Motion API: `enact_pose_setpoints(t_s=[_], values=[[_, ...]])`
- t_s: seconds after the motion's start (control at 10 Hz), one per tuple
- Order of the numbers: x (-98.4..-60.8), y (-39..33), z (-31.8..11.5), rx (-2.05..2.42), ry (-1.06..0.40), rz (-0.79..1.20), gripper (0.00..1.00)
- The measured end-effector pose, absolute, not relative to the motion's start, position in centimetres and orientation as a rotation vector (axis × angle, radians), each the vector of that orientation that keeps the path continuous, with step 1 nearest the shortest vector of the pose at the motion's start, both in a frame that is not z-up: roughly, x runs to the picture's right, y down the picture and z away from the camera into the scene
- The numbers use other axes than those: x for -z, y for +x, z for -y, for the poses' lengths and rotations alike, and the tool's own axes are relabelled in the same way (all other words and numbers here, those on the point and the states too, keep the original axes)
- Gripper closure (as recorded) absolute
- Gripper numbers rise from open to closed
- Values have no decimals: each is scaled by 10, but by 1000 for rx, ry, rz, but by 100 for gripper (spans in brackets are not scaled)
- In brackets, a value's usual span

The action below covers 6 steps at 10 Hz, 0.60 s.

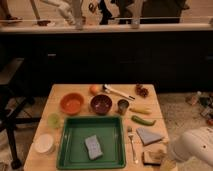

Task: Place eraser in plastic cup

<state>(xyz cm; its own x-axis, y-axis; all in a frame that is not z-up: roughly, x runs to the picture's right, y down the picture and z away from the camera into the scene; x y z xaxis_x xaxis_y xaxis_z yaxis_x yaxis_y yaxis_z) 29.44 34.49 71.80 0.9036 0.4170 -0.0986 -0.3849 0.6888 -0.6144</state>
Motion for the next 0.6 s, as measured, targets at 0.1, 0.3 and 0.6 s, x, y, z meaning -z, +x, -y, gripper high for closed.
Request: enact_pose_setpoints(t_s=[0.1,0.3,0.6], values=[[-720,294,-346,-440,-684,55,20],[-724,295,-350,-427,-705,65,22],[-729,294,-352,-403,-723,86,48]])
